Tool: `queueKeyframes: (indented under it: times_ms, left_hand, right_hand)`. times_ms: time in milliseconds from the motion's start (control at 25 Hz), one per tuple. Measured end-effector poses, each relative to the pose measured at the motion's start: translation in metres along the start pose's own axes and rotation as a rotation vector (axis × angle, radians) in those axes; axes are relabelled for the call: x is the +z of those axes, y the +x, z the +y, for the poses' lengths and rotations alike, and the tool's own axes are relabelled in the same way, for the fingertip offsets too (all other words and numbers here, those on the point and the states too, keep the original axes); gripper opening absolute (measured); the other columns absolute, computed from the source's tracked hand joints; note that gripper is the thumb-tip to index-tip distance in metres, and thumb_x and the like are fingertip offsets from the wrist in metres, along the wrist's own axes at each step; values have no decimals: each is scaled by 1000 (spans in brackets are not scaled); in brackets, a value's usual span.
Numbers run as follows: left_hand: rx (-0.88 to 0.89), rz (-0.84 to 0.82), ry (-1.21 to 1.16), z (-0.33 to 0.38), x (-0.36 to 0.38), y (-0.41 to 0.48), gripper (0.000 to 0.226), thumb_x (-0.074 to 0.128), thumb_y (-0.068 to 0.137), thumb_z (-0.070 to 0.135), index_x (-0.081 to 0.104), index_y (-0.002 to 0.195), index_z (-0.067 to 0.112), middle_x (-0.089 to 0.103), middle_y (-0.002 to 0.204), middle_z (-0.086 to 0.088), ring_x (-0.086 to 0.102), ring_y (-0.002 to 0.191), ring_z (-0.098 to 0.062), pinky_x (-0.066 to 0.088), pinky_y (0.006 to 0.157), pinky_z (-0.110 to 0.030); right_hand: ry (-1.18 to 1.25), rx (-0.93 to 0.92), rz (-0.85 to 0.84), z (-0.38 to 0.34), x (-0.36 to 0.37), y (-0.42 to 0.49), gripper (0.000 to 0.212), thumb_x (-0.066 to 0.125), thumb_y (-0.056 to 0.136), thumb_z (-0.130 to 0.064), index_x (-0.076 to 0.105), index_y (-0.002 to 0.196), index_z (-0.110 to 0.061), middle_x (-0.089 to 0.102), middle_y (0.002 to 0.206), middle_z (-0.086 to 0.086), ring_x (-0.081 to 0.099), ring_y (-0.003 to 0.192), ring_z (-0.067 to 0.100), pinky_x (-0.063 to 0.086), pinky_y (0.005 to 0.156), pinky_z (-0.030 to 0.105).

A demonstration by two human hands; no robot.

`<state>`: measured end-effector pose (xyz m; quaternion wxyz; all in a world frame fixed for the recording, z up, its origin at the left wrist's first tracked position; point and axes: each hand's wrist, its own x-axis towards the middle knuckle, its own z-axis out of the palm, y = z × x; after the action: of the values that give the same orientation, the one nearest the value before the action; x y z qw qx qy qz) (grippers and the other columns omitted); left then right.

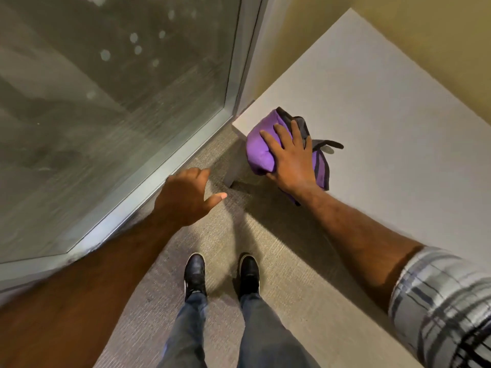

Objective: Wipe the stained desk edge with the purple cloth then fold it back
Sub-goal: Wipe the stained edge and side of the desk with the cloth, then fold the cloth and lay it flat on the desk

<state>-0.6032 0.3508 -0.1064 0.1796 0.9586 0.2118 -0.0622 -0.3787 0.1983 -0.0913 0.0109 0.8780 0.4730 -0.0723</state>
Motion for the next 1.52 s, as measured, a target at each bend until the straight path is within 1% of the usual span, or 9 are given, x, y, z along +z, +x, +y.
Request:
queueKeyframes:
  times_ms: [160, 560, 840, 1000, 1080, 1160, 1360, 1440, 1520]
  left_hand:
    - [78, -20, 62, 20, -7, 11, 88, 25, 85, 74, 51, 137, 8, 63, 132, -17, 60, 118, -33, 49, 93, -47]
    - [172, -183, 26, 86, -15, 41, 80, 37, 89, 70, 30, 149, 18, 45, 151, -13, 44, 138, -32, 39, 111, -52]
    - [287, -227, 155, 132, -42, 33, 81, 36, 89, 71, 32, 149, 17, 48, 147, -12, 46, 134, -29, 40, 110, -49]
    - [361, -229, 146, 161, -58, 27, 78, 37, 89, 71, 34, 147, 18, 51, 144, -9, 49, 130, -26, 43, 106, -48]
    - [385, -266, 66, 176, -66, 24, 79, 41, 88, 70, 33, 148, 19, 48, 149, -8, 47, 134, -26, 41, 109, -49]
    - [369, -310, -101, 190, -72, 18, 81, 45, 87, 70, 34, 149, 19, 45, 152, -7, 45, 137, -25, 40, 111, -48]
    - [247, -437, -622, 235, -88, 7, 79, 59, 82, 67, 36, 147, 29, 49, 148, 3, 50, 129, -17, 41, 102, -33]
    - [318, -506, -612, 252, -98, 5, 67, 64, 81, 62, 49, 135, 27, 61, 123, 6, 59, 108, -13, 45, 89, -26]
    - [426, -504, -527, 267, -108, 4, 37, 66, 84, 53, 61, 107, 24, 64, 96, 9, 62, 88, -15, 46, 73, -23]
  right_hand:
    - [-6, 65, -22, 25, 4, -44, 90, 70, 85, -48, 17, 156, -34, 14, 167, 9, 2, 153, 39, 13, 117, 70]
    - [14, 275, -74, 79, 9, -158, 86, 72, 87, -17, 24, 156, -32, 12, 167, 8, 2, 154, 36, 13, 119, 65]
    - [68, 466, -101, 82, -12, -197, 72, 76, 84, -25, 41, 147, -30, 33, 158, 9, 35, 140, 37, 36, 109, 56]
    - [442, 588, 116, 71, -30, -210, 58, 78, 80, -17, 55, 133, -21, 56, 136, 7, 54, 121, 24, 48, 102, 44]
    - [769, 599, 338, 59, -47, -217, 36, 73, 83, -13, 59, 114, -23, 65, 111, -5, 62, 103, 7, 54, 89, 25]
    - [994, 691, 413, 45, -67, -225, 48, 76, 80, -19, 51, 120, -29, 58, 108, -17, 61, 97, 1, 50, 76, 13]
    - [1267, 849, 423, 19, -94, -248, 71, 80, 74, -35, 39, 131, -31, 54, 116, -11, 61, 100, 12, 49, 70, 17]
    - [1301, 872, 461, 15, -101, -254, 72, 82, 77, -31, 39, 134, -30, 55, 121, -5, 61, 104, 14, 53, 76, 21]
    - [1328, 887, 504, 13, -106, -259, 77, 85, 75, -33, 39, 137, -28, 55, 125, -2, 60, 107, 15, 55, 82, 26]
